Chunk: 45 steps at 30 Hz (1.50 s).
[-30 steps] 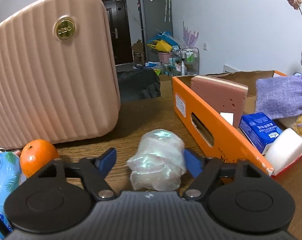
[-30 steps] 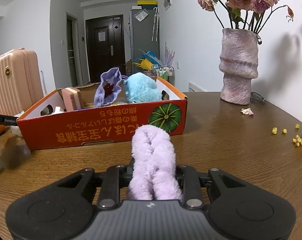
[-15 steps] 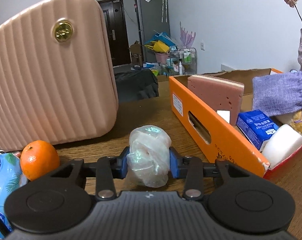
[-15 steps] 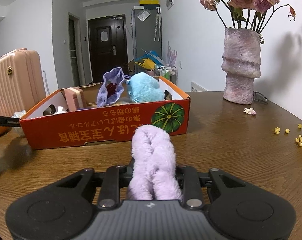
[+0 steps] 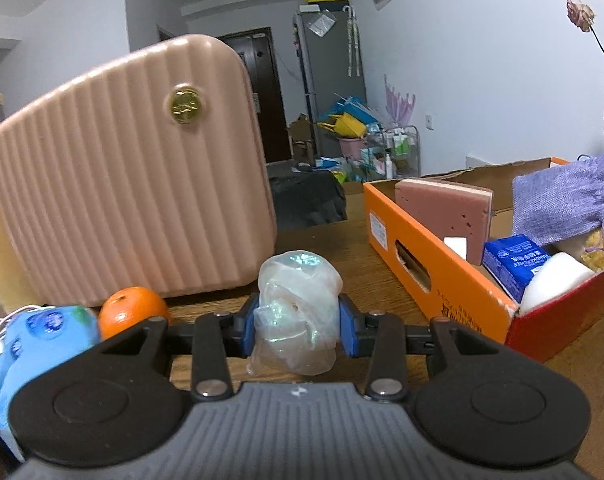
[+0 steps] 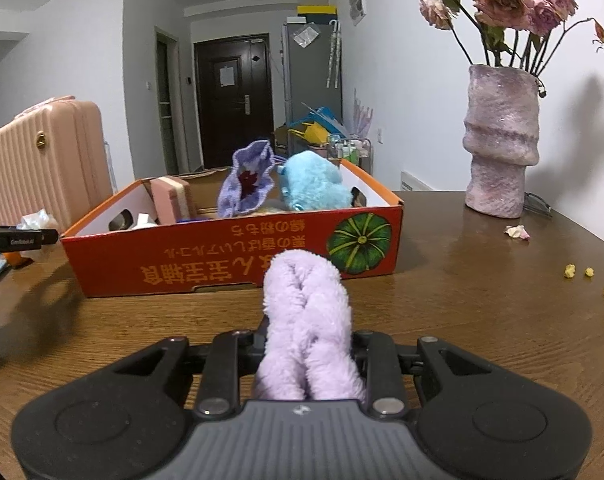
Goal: Organize soft objects
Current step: 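Lift the clear plastic bag with the left tool while the right tool holds the wristband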
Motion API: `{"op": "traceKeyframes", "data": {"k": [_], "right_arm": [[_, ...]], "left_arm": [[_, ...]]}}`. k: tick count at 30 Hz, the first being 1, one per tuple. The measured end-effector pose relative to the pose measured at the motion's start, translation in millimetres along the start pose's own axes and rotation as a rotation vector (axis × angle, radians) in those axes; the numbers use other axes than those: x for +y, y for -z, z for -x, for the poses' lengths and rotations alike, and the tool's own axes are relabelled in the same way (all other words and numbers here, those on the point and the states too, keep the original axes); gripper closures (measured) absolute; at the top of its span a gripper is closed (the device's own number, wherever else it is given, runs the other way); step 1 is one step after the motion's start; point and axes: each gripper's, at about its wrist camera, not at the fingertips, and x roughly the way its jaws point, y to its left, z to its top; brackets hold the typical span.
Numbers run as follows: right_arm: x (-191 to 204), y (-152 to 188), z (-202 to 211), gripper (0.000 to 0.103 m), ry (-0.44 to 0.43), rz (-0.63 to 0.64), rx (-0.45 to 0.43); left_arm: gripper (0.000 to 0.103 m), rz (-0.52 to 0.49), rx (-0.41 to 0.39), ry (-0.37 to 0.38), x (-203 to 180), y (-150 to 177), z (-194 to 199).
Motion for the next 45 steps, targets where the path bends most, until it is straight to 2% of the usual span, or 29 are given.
{"op": "traceKeyframes", "data": {"k": [7,14,28,45], "right_arm": [[5,0,5,0.077,-0.029,0.016,-0.021],[6,0,9,0.078,-0.049,0.013,-0.037],[6,-2,18,0.077,-0.101,-0.003,-0.061],[8,-5,31,0.077,-0.162,-0.004,-0.106]], "left_arm": [[0.063,0.038,-0.012,-0.048,6,11,29],[0.063,0.066,-0.014,-0.066,2,23,62],[0.063,0.141,-0.015,-0.094,-27,37,117],[0.063,0.225,-0.036,-0.068,-89,36,162]]}}
